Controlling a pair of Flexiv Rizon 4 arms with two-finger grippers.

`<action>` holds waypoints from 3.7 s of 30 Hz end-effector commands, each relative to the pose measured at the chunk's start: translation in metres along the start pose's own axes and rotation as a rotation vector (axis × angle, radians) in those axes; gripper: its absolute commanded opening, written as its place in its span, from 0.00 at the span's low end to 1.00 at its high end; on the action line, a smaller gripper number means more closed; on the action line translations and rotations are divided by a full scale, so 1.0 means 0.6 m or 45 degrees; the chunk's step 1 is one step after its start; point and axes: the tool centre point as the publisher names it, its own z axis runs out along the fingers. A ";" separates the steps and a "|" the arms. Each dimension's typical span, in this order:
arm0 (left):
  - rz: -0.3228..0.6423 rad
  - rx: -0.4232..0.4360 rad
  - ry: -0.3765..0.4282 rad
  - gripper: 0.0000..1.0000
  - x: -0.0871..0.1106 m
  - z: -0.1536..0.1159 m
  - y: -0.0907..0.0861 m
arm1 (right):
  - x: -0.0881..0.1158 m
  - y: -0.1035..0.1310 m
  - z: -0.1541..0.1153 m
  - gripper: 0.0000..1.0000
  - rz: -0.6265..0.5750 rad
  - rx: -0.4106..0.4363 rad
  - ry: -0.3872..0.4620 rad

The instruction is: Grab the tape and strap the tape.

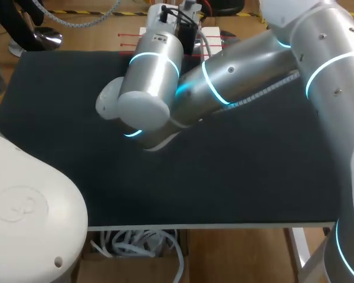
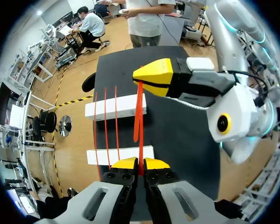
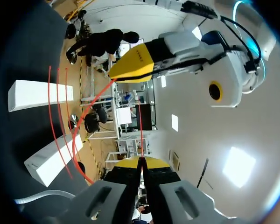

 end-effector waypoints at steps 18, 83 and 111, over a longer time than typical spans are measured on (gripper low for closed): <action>-0.002 -0.005 0.003 0.00 -0.001 -0.001 -0.002 | 0.003 0.026 -0.002 0.00 -0.051 -0.040 0.023; -0.002 -0.005 0.003 0.00 -0.001 -0.001 -0.002 | 0.016 0.070 -0.006 0.00 -0.112 -0.111 0.059; -0.002 -0.005 0.003 0.00 -0.001 -0.001 -0.002 | 0.020 0.067 -0.008 0.00 -0.142 -0.074 0.072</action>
